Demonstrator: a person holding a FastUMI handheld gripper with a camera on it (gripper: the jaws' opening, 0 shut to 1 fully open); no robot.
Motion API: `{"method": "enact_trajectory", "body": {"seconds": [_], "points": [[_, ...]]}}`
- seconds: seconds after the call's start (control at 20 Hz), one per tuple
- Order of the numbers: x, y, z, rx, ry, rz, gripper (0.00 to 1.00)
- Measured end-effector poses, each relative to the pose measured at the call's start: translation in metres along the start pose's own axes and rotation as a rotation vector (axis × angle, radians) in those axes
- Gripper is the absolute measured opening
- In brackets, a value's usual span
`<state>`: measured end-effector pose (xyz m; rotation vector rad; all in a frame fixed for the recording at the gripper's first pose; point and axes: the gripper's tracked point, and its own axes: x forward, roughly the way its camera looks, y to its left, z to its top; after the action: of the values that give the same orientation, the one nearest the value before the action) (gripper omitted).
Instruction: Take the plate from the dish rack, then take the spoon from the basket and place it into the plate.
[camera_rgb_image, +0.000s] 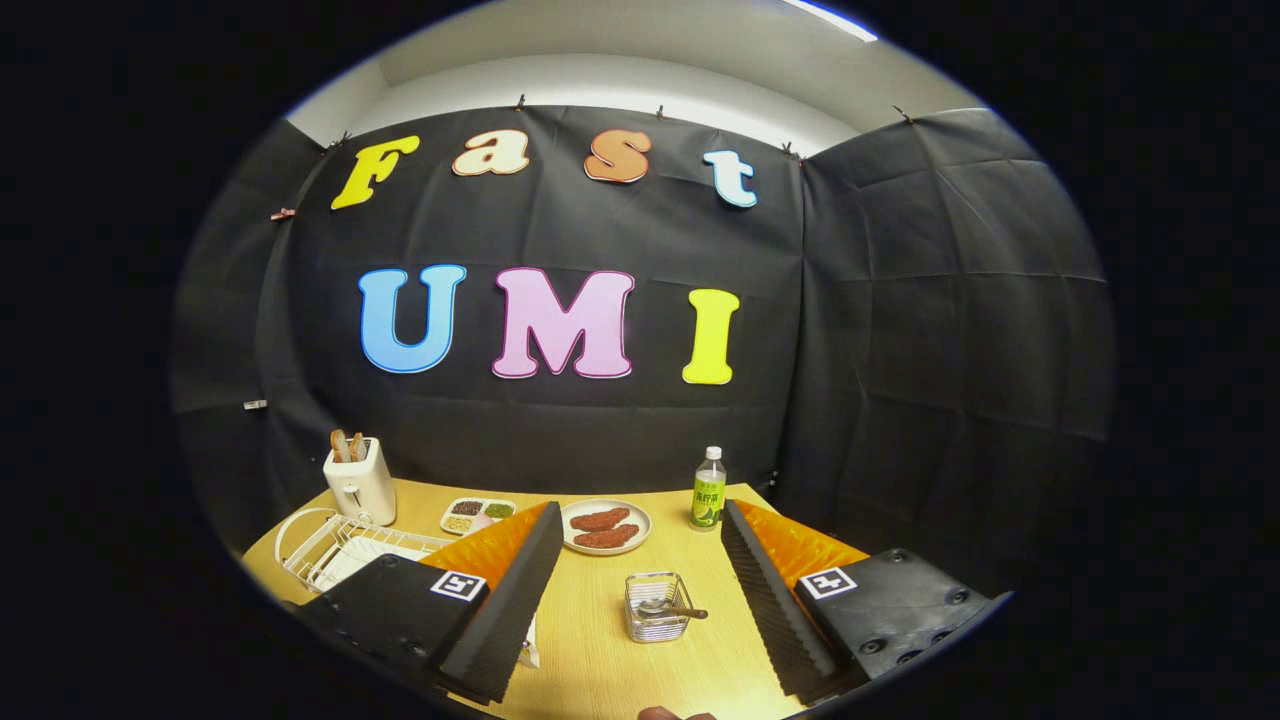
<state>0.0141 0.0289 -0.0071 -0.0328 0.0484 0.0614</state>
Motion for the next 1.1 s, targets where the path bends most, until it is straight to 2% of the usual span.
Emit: {"method": "enact_trajectory", "body": {"seconds": [0.35,0.6,0.95,1.1], "points": [[0.007,0.017,0.005,-0.011,0.007,0.035,0.98],[0.031,0.058,0.003,-0.036,0.072,0.108,0.98],[0.075,0.137,-0.04,-0.172,0.25,0.226,0.98],[0.092,0.155,-0.075,-0.205,0.352,0.214,0.98]]}}
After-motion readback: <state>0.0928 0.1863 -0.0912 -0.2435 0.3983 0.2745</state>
